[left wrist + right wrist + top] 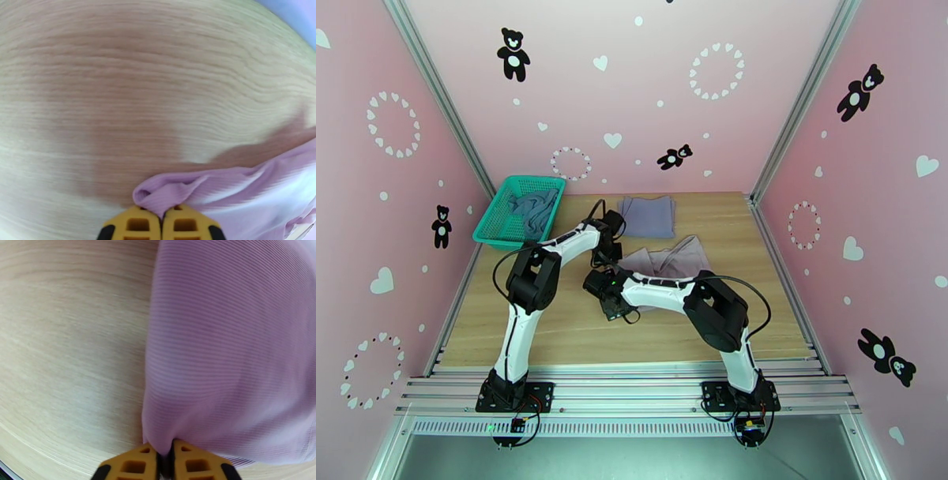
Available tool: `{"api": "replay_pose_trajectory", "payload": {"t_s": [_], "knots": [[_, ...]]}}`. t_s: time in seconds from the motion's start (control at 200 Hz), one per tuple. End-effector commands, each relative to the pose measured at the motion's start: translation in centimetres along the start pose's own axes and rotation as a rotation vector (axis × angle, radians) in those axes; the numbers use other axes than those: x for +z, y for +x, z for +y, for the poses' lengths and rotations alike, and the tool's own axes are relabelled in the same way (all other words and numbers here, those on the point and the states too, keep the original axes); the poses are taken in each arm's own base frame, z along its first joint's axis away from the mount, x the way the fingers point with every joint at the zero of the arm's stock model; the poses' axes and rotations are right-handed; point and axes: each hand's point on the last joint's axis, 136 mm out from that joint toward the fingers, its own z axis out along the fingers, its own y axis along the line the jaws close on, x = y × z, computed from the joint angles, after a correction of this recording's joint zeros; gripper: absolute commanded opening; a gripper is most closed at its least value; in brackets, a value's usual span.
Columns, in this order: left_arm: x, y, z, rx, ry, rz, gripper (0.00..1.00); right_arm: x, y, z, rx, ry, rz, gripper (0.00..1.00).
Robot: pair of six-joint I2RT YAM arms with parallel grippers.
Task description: Fold and stack the mixed laundry pile
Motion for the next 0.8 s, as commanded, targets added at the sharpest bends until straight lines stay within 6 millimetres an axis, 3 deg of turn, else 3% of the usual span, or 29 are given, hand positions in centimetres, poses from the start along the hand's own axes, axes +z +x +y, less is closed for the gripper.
{"api": "replay_pose_trajectory", "payload": {"t_s": [0.0, 0.22, 0.375, 0.575, 0.681, 0.796], "knots": [[3.6, 2.4, 2.2, -0.002, -0.082, 0.076, 0.00, 1.2, 0.8, 0.8, -0.027, -0.025, 0.033, 0.05], [1.1, 2.9, 6.6, 0.001, -0.201, 0.063, 0.00, 0.1, 0.2, 4.7, -0.067, -0.160, 0.029, 0.05], [-0.6, 4.5, 11.2, -0.021, -0.297, 0.072, 0.00, -0.2, 0.4, 8.2, -0.080, -0.260, 0.052, 0.05], [-3.0, 6.9, 15.6, -0.047, -0.417, 0.074, 0.00, -1.0, 0.6, 12.8, -0.129, -0.366, 0.072, 0.06], [-3.7, 8.0, 16.9, -0.056, -0.455, 0.079, 0.00, -1.5, 0.7, 13.7, -0.147, -0.377, 0.076, 0.06], [-3.9, 9.1, 17.4, -0.067, -0.455, 0.095, 0.00, -1.8, 1.0, 13.0, -0.159, -0.347, 0.079, 0.06]]}}
